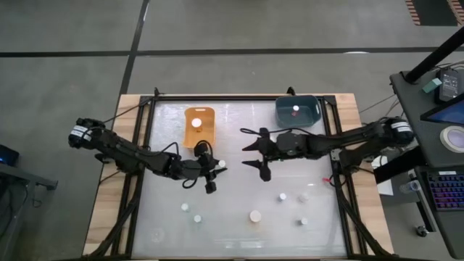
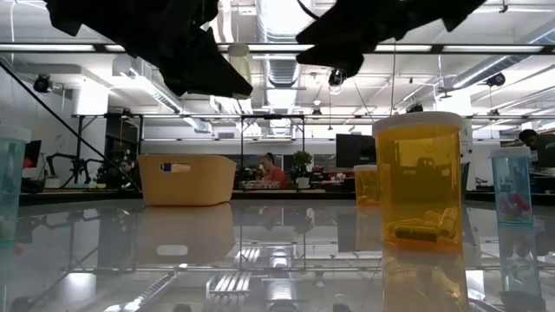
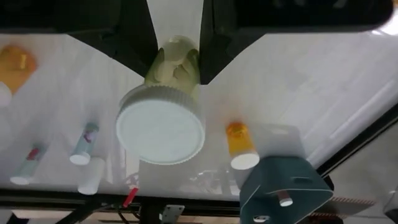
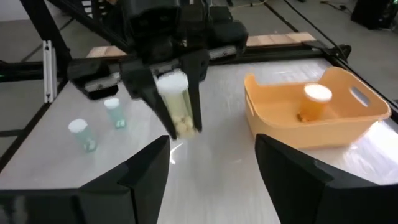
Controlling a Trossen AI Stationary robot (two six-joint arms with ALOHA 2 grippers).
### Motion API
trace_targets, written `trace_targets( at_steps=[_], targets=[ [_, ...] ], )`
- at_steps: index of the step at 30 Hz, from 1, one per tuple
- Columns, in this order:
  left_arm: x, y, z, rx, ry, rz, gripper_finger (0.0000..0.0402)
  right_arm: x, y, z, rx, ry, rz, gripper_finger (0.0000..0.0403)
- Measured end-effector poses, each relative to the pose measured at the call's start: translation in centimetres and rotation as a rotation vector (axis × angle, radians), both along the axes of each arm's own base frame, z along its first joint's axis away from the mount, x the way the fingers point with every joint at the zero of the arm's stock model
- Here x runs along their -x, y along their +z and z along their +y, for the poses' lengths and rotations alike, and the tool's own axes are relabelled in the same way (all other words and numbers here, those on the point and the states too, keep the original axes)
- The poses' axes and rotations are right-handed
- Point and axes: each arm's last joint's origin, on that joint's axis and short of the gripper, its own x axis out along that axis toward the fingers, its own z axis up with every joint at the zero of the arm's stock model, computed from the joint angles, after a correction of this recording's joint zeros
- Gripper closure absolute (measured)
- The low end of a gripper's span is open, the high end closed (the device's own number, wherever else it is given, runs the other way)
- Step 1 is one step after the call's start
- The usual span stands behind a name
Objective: Pick and place medicine bottles into bin by pill shape (circle, oval)
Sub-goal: Put the peach bottle pill into the blue bin
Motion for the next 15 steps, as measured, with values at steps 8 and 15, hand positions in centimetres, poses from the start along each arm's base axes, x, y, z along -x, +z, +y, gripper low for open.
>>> trace_targets(
  at_steps=[8,15],
  targets=[
    [0.1,-0.1,0.0,-0.017,-0.006,0.016,0.0324,-3.3,0.6,0.9,0.089,0.055,-0.006,0.0172],
    [0.1,-0.1,0.0,-0.018,-0.007,0.016,0.0324,-5.8,0.7,1.7,0.171,0.099,-0.006,0.0175]
  ],
)
